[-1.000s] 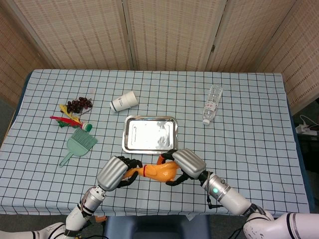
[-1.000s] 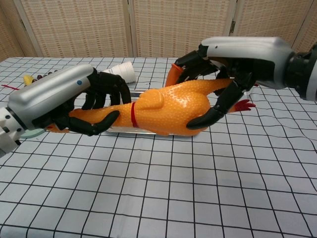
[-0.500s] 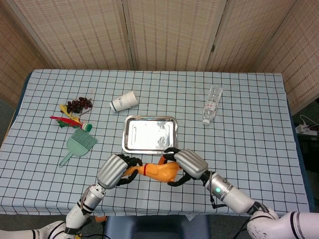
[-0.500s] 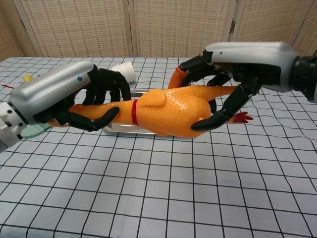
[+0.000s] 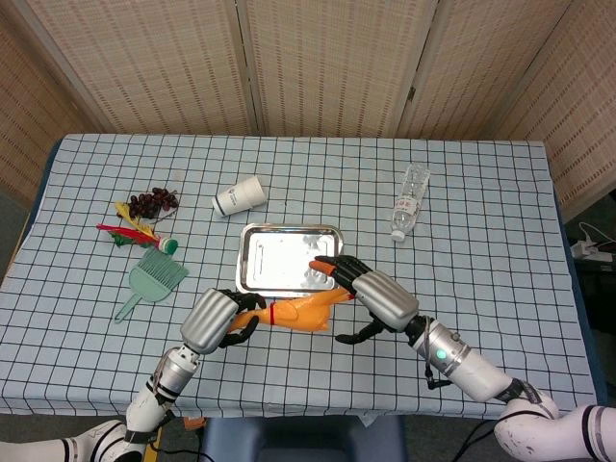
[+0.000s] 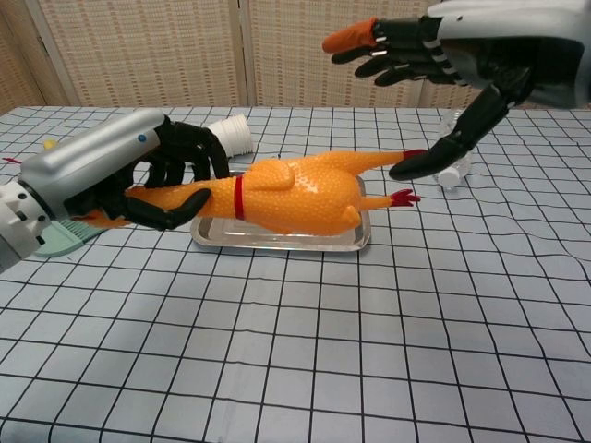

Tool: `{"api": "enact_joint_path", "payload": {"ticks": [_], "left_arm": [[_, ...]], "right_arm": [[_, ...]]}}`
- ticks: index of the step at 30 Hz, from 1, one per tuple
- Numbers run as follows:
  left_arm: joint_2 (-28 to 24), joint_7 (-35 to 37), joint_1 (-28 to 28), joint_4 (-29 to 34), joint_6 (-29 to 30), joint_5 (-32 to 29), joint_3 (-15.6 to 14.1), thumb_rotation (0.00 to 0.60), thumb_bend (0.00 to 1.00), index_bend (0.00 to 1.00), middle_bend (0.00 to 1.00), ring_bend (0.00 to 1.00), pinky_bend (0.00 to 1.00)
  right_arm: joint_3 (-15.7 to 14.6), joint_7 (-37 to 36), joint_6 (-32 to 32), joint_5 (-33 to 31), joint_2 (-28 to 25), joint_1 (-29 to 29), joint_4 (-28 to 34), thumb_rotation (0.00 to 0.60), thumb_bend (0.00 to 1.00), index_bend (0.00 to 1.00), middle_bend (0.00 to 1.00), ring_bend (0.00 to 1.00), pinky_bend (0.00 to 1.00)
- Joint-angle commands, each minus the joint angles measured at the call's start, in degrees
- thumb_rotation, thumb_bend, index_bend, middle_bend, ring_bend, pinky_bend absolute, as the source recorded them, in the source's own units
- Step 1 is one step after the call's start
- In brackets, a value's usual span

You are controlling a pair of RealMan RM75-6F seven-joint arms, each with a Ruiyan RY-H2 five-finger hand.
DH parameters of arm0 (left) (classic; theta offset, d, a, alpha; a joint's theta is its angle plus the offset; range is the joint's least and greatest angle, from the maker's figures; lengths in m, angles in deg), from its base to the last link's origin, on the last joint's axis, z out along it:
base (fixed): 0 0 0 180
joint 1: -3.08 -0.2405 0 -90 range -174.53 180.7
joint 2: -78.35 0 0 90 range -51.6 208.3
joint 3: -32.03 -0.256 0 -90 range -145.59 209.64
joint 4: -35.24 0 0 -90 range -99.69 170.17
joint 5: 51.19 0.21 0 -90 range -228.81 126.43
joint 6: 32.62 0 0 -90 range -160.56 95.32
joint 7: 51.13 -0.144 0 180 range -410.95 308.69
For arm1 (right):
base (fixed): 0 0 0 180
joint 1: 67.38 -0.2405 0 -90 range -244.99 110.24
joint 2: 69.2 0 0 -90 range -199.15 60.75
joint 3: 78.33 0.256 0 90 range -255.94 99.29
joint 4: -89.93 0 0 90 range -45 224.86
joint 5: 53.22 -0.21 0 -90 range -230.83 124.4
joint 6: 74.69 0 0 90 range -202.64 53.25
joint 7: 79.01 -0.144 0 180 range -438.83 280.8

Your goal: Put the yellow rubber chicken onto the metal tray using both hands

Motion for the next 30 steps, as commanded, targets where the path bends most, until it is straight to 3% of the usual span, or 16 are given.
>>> {"api": "enact_joint_path", "payload": {"ticks": [1, 10, 18, 23, 30], "left_arm": [[0.88, 1.85, 0.97, -1.75, -2.02, -1.9, 0.87, 0.6, 0.68, 0.81, 0.77, 0.81, 1.0], [6.53, 4.85, 6.82, -13.37, -8.17, -5.61, 5.39, 0.6, 0.68, 0.81, 0.77, 0.81, 1.0], [9.75, 13.11, 12.66, -26.65, -14.86, -9.4, 9.38, 0.6, 0.68, 0.81, 0.77, 0.81, 1.0], [12.39, 18.63, 16.0, -35.93, -18.29, -9.72, 9.71, 0.6, 0.69, 0.81, 0.77, 0.81, 1.0], [15.96, 29.22, 19.15, -47.05, -20.55, -7.7, 7.74, 0.6, 0.69, 0.81, 0.77, 0.81, 1.0]], "right_arm": [[0.03, -1.6, -4.14, 2.02, -3.31, 2.86, -0.24, 0.6, 0.09, 0.0, 0.0, 0.0, 0.0], [-3.37, -5.71, -7.48, 5.36, -7.85, 7.07, -3.54, 0.6, 0.09, 0.0, 0.0, 0.0, 0.0], [-5.23, -8.39, -7.07, 6.8, -9.01, 8.01, -7.25, 0.6, 0.09, 0.0, 0.0, 0.0, 0.0], [-5.37, -8.21, -5.87, 6.47, -8.16, 7.48, -8.29, 0.6, 0.09, 0.0, 0.0, 0.0, 0.0], [-5.48, -6.87, -5.15, 5.5, -6.78, 7.35, -9.32, 0.6, 0.09, 0.0, 0.0, 0.0, 0.0]]}}
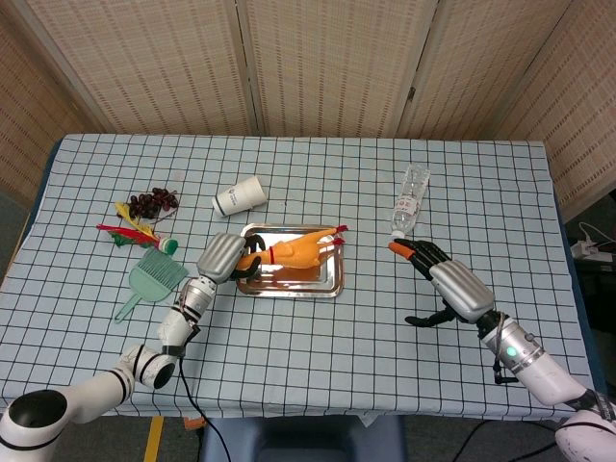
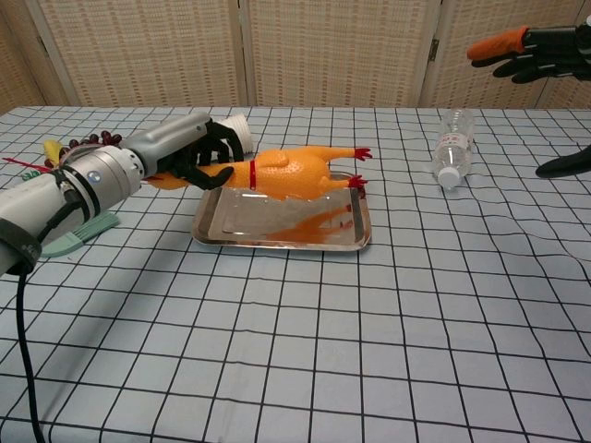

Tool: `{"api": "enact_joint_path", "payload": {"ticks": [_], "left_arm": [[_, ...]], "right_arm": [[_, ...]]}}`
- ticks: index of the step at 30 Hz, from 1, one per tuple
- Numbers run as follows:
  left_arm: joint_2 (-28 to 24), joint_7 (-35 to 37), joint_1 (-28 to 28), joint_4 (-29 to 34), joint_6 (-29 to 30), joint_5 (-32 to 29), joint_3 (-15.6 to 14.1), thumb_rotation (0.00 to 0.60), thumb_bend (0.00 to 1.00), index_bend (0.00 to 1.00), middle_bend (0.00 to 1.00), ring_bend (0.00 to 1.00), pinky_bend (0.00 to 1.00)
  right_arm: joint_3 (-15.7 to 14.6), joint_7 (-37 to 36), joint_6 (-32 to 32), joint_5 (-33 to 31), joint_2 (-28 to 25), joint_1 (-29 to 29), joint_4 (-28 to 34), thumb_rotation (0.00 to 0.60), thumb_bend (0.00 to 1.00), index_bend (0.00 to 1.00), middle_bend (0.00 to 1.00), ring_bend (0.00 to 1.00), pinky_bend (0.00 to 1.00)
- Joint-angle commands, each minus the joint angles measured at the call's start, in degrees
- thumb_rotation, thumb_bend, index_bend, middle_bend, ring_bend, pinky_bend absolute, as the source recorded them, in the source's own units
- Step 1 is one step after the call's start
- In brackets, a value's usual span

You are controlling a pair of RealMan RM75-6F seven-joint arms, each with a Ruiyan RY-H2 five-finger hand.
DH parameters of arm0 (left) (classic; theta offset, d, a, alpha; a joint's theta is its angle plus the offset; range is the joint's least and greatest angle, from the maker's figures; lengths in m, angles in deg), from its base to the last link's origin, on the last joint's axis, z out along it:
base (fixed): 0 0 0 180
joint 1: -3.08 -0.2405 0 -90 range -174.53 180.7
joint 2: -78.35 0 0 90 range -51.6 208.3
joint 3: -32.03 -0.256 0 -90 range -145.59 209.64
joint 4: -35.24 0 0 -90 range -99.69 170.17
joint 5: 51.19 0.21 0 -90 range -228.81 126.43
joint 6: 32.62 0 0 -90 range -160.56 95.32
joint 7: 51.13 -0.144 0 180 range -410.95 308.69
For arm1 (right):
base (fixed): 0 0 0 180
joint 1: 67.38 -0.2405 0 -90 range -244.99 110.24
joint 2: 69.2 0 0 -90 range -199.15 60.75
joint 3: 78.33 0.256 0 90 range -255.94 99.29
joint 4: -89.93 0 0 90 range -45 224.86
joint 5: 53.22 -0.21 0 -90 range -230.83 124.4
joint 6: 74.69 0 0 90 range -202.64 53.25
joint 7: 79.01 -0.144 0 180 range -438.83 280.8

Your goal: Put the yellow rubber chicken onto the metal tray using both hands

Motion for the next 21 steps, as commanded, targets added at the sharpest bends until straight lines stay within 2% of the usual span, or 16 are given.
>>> {"api": "enact_joint_path", "payload": {"ticks": [1, 4, 7, 9, 11, 14, 17, 20, 21], "left_arm": [[2.89, 6.7, 2.43, -6.35, -1.71, 1.36, -1.38, 0.6, 0.69, 0.81, 0.77, 0.8, 1.0], [4.32, 10.74, 3.02, -10.05, -1.41, 2.44, -2.55, 0.6, 0.67, 0.79, 0.76, 0.77, 0.98], [4.9, 13.47, 3.25, -12.15, -0.92, 3.51, -3.69, 0.6, 0.64, 0.74, 0.72, 0.71, 0.89], [5.1, 16.28, 3.25, -13.54, -0.51, 4.05, -4.38, 0.6, 0.6, 0.65, 0.63, 0.62, 0.75], [5.06, 19.63, 3.35, -14.65, -0.34, 4.38, -4.81, 0.6, 0.56, 0.53, 0.51, 0.47, 0.58], [4.61, 24.42, 3.66, -15.04, -0.92, 4.45, -5.28, 0.6, 0.54, 0.42, 0.41, 0.37, 0.48], [3.49, 27.52, 4.03, -14.39, -1.89, 5.05, -6.26, 0.6, 0.5, 0.27, 0.29, 0.21, 0.32], [2.55, 28.37, 4.3, -13.95, -2.6, 5.63, -7.37, 0.6, 0.45, 0.11, 0.14, 0.05, 0.21], [2.41, 28.29, 4.37, -13.84, -2.81, 5.65, -7.56, 0.6, 0.44, 0.08, 0.12, 0.03, 0.19]], "right_arm": [[0.01, 0.61, 0.38, -0.52, 0.41, -0.09, -0.27, 0.6, 0.09, 0.0, 0.0, 0.0, 0.0], [0.11, 1.19, 0.58, -1.05, 0.81, -0.14, -0.09, 0.6, 0.09, 0.0, 0.0, 0.0, 0.0], [0.21, 1.52, 0.53, -1.23, 1.07, -0.15, 0.05, 0.6, 0.09, 0.0, 0.0, 0.0, 0.0], [0.31, 1.91, 0.51, -1.27, 1.19, -0.22, 0.26, 0.6, 0.09, 0.0, 0.0, 0.0, 0.0], [0.37, 2.06, 0.75, -1.57, 1.36, -0.3, 0.45, 0.6, 0.09, 0.0, 0.0, 0.0, 0.0], [0.34, 1.89, 1.42, -1.83, 1.61, -0.58, 0.8, 0.6, 0.09, 0.0, 0.0, 0.0, 0.0], [0.42, 2.01, 1.11, -1.68, 1.82, -0.53, 1.09, 0.6, 0.09, 0.0, 0.0, 0.0, 0.0], [0.51, 1.89, 0.53, -1.52, 1.67, -0.31, 1.45, 0.6, 0.09, 0.0, 0.0, 0.0, 0.0], [0.52, 1.88, 0.41, -1.49, 1.52, -0.25, 1.57, 0.6, 0.09, 0.0, 0.0, 0.0, 0.0]]}}
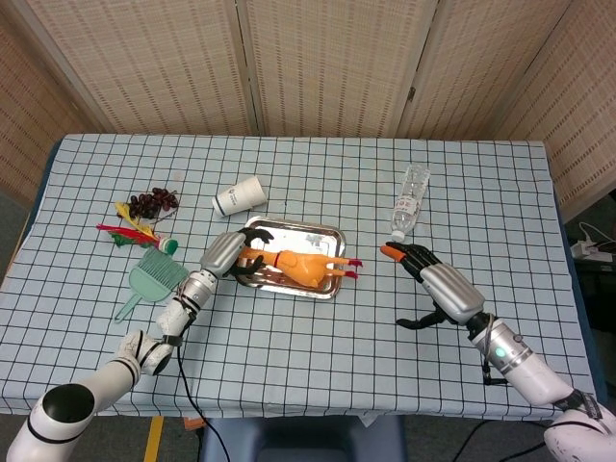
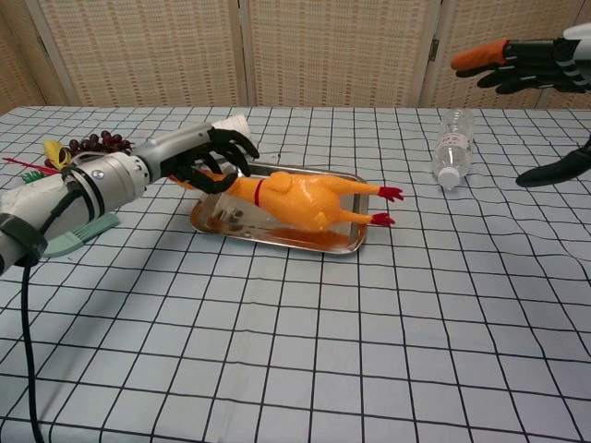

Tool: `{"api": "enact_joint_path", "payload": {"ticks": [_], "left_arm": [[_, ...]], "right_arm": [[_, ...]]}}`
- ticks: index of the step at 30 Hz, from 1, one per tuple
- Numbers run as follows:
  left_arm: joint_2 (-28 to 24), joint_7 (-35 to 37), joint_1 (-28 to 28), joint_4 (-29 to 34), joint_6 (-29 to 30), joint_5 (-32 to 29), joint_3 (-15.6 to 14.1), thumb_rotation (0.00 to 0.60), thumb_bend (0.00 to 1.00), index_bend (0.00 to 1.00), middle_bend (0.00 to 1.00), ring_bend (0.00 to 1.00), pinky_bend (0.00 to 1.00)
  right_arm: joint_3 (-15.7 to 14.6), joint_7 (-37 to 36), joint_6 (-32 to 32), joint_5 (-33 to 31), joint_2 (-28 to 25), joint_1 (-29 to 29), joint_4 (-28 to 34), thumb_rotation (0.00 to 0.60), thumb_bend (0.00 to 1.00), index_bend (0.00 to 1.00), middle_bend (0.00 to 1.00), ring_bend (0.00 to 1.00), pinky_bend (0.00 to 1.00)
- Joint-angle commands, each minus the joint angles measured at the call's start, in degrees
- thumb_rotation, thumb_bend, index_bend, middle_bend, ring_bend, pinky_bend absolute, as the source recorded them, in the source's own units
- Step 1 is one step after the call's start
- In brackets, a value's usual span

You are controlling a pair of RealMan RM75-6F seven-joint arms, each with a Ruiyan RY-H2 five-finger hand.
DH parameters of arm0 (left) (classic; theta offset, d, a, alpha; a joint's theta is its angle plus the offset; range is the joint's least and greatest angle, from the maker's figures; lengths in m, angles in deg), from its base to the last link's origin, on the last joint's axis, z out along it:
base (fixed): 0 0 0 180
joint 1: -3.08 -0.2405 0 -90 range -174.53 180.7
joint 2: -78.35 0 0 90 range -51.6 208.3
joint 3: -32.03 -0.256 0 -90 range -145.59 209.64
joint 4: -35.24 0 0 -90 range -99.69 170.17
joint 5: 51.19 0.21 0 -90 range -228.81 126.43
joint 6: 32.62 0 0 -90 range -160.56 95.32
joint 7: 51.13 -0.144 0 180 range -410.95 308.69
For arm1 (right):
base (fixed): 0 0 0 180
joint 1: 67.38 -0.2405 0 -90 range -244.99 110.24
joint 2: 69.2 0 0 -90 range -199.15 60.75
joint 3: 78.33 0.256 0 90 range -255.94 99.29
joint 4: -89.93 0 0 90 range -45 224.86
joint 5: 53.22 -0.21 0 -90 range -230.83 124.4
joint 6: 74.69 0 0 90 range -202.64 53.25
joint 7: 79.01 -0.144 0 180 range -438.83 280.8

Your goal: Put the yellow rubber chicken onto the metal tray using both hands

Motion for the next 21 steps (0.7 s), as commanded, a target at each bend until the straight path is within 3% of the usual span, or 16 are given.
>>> {"api": "enact_joint_path", "payload": {"ticks": [1, 8, 12, 17, 21], "left_arm": [[-0.85, 0.1, 0.4, 0.52, -1.03, 0.41, -0.98, 0.6, 0.43, 0.03, 0.07, 0.01, 0.16], [-1.22, -1.52, 0.19, 2.43, -0.11, -0.8, -0.36, 0.6, 0.42, 0.0, 0.02, 0.0, 0.14], [-3.45, -3.42, -0.49, 6.64, 2.98, -1.01, 0.35, 0.6, 0.42, 0.0, 0.01, 0.0, 0.13], [-10.35, -8.1, -3.18, 18.56, 9.41, -0.34, 0.81, 0.6, 0.42, 0.0, 0.0, 0.0, 0.12], [-20.52, -15.9, -8.64, 34.7, 15.74, 0.79, -1.09, 0.6, 0.42, 0.0, 0.0, 0.0, 0.12]], "right_arm": [[0.03, -0.03, -0.39, 0.15, -0.44, 0.23, 0.37, 0.6, 0.09, 0.0, 0.0, 0.0, 0.0], [-0.23, -0.03, -1.29, 0.78, -1.62, 0.86, 1.25, 0.6, 0.09, 0.0, 0.0, 0.0, 0.0], [-0.4, -0.71, -2.09, 1.37, -2.18, 1.33, 1.7, 0.6, 0.09, 0.0, 0.0, 0.0, 0.0], [-0.85, -0.68, -4.48, 2.92, -3.29, 2.66, 2.61, 0.6, 0.09, 0.0, 0.0, 0.0, 0.0], [-1.64, 3.09, -8.15, 3.25, -4.2, 5.42, 4.0, 0.6, 0.09, 0.0, 0.0, 0.0, 0.0]]}}
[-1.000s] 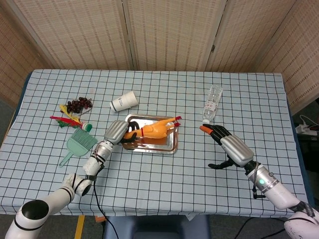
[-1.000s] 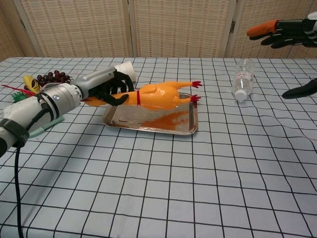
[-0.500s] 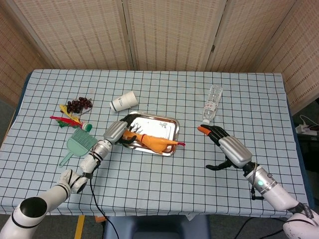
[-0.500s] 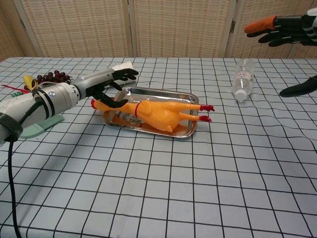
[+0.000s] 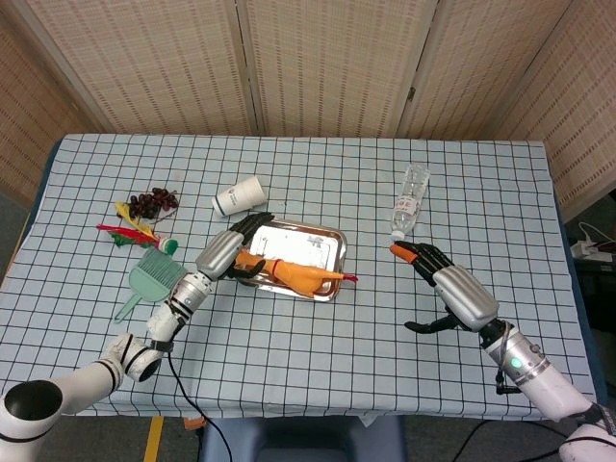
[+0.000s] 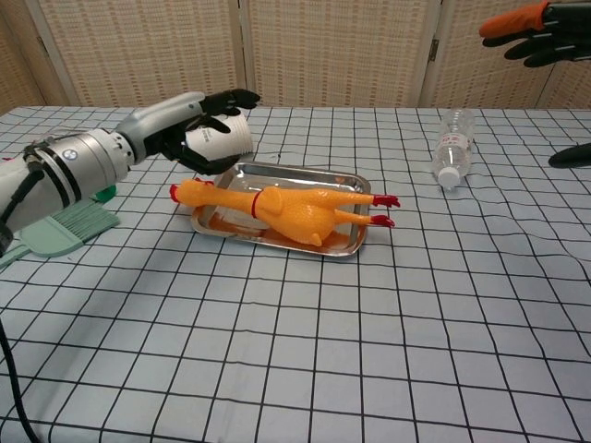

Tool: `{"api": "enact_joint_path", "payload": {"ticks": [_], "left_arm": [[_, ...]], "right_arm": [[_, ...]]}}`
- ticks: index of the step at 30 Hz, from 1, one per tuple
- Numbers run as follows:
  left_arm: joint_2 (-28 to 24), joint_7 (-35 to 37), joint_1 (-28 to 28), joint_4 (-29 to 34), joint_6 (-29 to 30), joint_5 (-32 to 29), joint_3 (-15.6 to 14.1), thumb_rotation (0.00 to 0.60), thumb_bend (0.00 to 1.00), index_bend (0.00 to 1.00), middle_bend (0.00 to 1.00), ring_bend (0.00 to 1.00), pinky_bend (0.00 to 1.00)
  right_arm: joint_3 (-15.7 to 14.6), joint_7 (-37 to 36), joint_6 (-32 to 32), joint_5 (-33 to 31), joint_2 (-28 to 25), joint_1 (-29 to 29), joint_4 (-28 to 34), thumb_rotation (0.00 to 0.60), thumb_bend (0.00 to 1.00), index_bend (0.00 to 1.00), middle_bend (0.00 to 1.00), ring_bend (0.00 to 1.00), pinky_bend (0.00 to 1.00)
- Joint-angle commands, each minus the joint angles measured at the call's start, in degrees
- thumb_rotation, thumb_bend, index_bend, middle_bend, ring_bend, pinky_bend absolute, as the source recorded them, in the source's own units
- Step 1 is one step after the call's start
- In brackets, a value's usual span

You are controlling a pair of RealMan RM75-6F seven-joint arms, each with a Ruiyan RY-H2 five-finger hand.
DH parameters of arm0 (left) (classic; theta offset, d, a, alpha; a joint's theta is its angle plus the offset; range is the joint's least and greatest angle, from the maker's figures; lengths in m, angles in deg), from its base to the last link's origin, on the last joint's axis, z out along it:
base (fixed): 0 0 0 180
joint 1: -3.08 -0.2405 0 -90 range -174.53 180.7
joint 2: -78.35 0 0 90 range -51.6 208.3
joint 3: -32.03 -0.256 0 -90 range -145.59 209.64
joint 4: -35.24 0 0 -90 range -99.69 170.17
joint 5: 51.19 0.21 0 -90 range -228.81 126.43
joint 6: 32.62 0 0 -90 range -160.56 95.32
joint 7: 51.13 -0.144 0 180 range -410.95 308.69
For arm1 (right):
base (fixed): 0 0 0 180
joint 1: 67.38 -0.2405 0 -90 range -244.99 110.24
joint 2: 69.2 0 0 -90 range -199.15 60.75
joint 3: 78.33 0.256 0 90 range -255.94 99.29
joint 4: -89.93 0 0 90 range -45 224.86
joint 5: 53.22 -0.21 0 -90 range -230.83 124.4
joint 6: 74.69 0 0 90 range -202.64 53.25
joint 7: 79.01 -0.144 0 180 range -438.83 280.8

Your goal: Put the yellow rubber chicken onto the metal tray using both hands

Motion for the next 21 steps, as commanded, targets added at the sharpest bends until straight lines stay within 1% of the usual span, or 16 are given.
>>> {"api": "enact_joint_path", "payload": {"ticks": [1, 2, 3, 5, 6, 8, 9, 11, 13, 16, 17, 18, 20, 21], "left_arm": [[-13.37, -10.45, -7.51, 19.86, 8.97, 1.42, -2.35, 0.6, 0.42, 0.0, 0.0, 0.0, 0.12], [-16.66, -13.49, -10.13, 24.82, 11.11, 1.42, -3.69, 0.6, 0.42, 0.0, 0.0, 0.0, 0.11], [-18.93, -15.77, -12.29, 28.04, 13.04, 1.52, -4.86, 0.6, 0.42, 0.0, 0.0, 0.0, 0.11], [-22.7, -19.75, -16.94, 32.79, 17.54, 2.04, -7.47, 0.6, 0.42, 0.0, 0.0, 0.0, 0.1], [-24.72, -21.87, -20.1, 34.7, 20.83, 2.73, -9.34, 0.6, 0.42, 0.0, 0.0, 0.0, 0.1], [-26.79, -23.84, -24.89, 35.96, 26.13, 3.83, -11.82, 0.6, 0.42, 0.0, 0.0, 0.0, 0.09], [-27.71, -24.61, -27.9, 35.91, 29.38, 4.48, -13.28, 0.6, 0.42, 0.0, 0.0, 0.0, 0.09], [-28.42, -25.18, -31.96, 34.59, 33.76, 5.24, -14.94, 0.6, 0.42, 0.0, 0.0, 0.0, 0.07], [-28.43, -26.02, -36.36, 32.35, 37.55, 4.66, -16.19, 0.6, 0.42, 0.0, 0.0, 0.0, 0.05], [-27.42, -27.01, -41.27, 29.73, 40.43, 3.43, -17.38, 0.6, 0.42, 0.0, 0.0, 0.0, 0.02], [-27.52, -28.9, -41.91, 29.54, 39.93, 3.12, -17.77, 0.6, 0.42, 0.0, 0.0, 0.0, 0.01], [-28.64, -32.44, -41.99, 29.98, 38.59, 3.94, -18.85, 0.6, 0.41, 0.0, 0.0, 0.0, 0.0], [-30.19, -34.47, -41.87, 32.89, 36.88, 4.63, -19.43, 0.6, 0.41, 0.0, 0.0, 0.0, 0.0], [-30.67, -35.29, -41.85, 33.89, 36.13, 4.39, -19.36, 0.6, 0.4, 0.0, 0.0, 0.0, 0.0]], "right_arm": [[-0.85, 5.18, -3.54, -0.01, -0.51, 2.92, 1.25, 0.6, 0.09, 0.0, 0.0, 0.0, 0.0], [-1.28, 8.24, -4.98, 0.05, 0.04, 4.14, 1.23, 0.6, 0.09, 0.0, 0.0, 0.0, 0.0], [-1.82, 10.77, -5.76, 0.24, 0.54, 5.01, 0.98, 0.6, 0.09, 0.0, 0.0, 0.0, 0.0], [-3.2, 16.53, -6.8, 0.34, 1.41, 6.83, 0.31, 0.6, 0.09, 0.0, 0.0, 0.0, 0.0], [-4.14, 20.74, -7.55, 0.29, 1.93, 8.16, -0.05, 0.6, 0.09, 0.0, 0.0, 0.0, 0.0], [-5.47, 26.56, -9.59, 0.44, 2.89, 10.55, -0.61, 0.6, 0.09, 0.0, 0.0, 0.0, 0.0], [-6.17, 29.41, -11.74, 1.07, 3.94, 12.32, -1.34, 0.6, 0.09, 0.0, 0.0, 0.0, 0.0], [-6.86, 31.21, -16.51, 3.03, 6.63, 15.31, -3.9, 0.6, 0.09, 0.0, 0.0, 0.0, 0.0], [-7.5, 32.36, -21.8, 4.48, 9.86, 18.86, -8.39, 0.6, 0.09, 0.0, 0.0, 0.0, 0.0], [-8.0, 31.8, -26.28, 2.77, 13.0, 23.26, -13.19, 0.6, 0.09, 0.0, 0.0, 0.0, 0.0], [-8.11, 30.95, -27.07, 2.24, 13.54, 24.22, -14.15, 0.6, 0.09, 0.0, 0.0, 0.0, 0.0], [-7.99, 29.75, -27.95, 2.24, 14.18, 24.9, -14.89, 0.6, 0.09, 0.0, 0.0, 0.0, 0.0], [-8.8, 29.41, -28.42, 4.23, 13.1, 25.21, -15.23, 0.6, 0.09, 0.0, 0.0, 0.0, 0.0], [-8.51, 29.5, -29.42, 4.61, 12.94, 25.57, -14.9, 0.6, 0.09, 0.0, 0.0, 0.0, 0.0]]}}
